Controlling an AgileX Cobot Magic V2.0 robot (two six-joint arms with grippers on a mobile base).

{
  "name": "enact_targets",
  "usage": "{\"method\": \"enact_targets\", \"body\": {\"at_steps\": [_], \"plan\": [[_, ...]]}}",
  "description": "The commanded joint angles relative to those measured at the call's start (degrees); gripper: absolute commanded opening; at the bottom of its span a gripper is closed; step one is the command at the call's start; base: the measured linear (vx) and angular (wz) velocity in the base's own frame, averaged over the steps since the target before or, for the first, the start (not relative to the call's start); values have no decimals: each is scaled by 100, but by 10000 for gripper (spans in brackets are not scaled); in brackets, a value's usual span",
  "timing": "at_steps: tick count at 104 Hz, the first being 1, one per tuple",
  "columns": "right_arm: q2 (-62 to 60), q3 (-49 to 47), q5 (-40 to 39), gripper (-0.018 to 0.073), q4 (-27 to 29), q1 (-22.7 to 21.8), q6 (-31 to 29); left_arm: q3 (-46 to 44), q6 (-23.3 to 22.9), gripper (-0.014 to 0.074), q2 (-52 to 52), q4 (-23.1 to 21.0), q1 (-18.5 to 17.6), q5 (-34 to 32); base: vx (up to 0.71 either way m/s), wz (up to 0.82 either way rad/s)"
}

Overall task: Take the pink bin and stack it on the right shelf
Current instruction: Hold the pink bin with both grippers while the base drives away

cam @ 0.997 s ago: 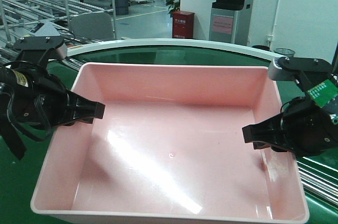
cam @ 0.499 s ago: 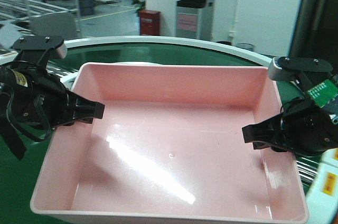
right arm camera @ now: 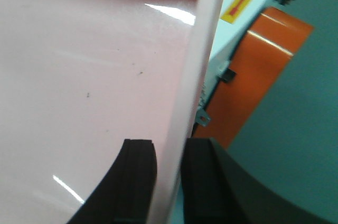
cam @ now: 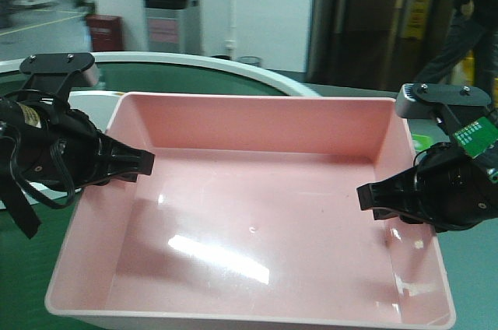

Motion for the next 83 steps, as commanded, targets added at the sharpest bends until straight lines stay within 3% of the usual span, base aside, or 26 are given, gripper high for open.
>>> {"method": "enact_targets", "body": {"at_steps": [1, 83], "plan": [[-169, -191, -429, -8, -77, -18, -55, -207, 83, -5, -286, -245, -41, -467, -15, -65], [-169, -191, -429, -8, -82, -18, -55, -207, 83, -5, -286, -244, -41, -467, -10, -56]]}}
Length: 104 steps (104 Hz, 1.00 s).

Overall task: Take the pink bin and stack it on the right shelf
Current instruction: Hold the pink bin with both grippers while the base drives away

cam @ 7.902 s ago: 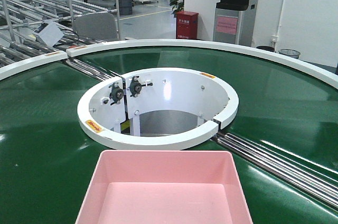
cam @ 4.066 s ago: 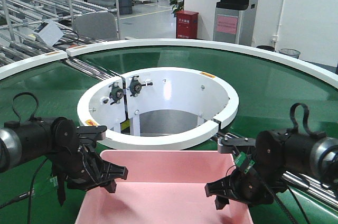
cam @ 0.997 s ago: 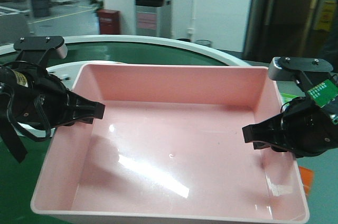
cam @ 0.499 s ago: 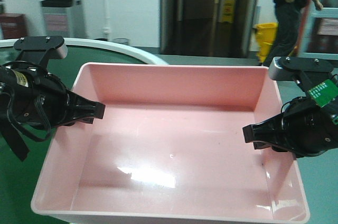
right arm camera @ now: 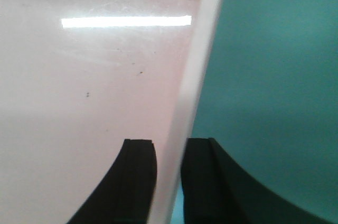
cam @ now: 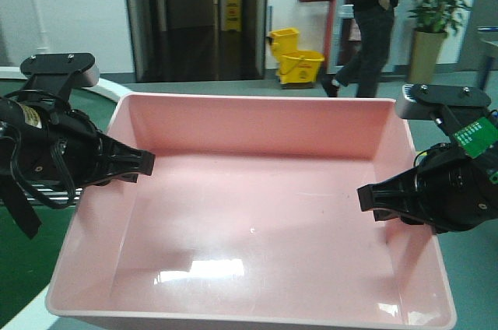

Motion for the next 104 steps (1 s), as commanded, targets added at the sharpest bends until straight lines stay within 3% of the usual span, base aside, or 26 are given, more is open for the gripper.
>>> {"method": "enact_targets", "body": {"at_steps": [1, 104], "plan": [[-169, -191, -453, -8, -76, -18, -55, -207, 83, -5, -286, -233, -41, -467, -2, -42], [-169, -191, -453, -8, -71, -18, -55, -207, 83, -5, -286, -233, -41, -467, 12, -41]]}}
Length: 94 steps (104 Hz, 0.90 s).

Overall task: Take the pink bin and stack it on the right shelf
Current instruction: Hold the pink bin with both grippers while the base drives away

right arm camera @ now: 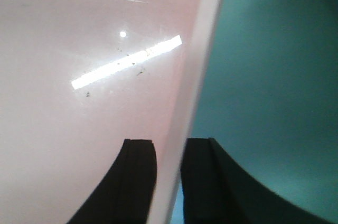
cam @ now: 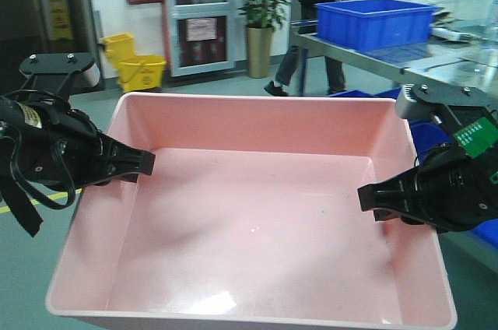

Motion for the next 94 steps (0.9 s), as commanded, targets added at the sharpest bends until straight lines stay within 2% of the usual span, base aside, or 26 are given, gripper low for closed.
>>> {"method": "enact_targets", "body": {"at_steps": [1, 46, 94], "plan": [[-169, -191, -453, -8, -71, -18, -55, -207, 83, -5, -286, -233, -41, -468, 26, -45], [-169, -191, -453, -8, -71, -18, -55, -207, 83, -5, -286, -233, -41, -468, 30, -28], [-169, -191, -453, -8, -71, -18, -55, -207, 83, -5, -286, -233, -41, -468, 38, 12]]}}
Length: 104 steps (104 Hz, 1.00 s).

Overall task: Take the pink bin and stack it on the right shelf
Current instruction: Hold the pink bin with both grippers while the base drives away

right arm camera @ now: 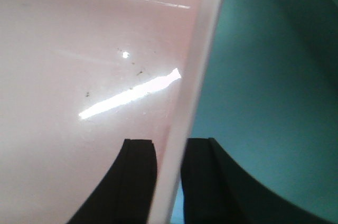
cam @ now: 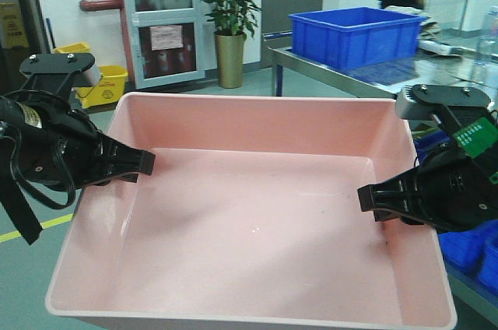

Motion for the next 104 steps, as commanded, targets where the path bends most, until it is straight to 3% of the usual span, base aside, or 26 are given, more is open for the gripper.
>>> {"method": "enact_targets", "body": {"at_steps": [1, 51, 104], "plan": [[-169, -191, -461, -8, -65, -18, -55, -207, 83, -5, -286, -232, -41, -468, 41, 23], [-169, -191, -461, -8, -65, -18, -55, -207, 83, -5, -286, -232, -41, -468, 44, 9], [-169, -191, -466, -8, -65, -18, -55, -207, 83, -5, -286, -227, -41, -468, 47, -45]]}}
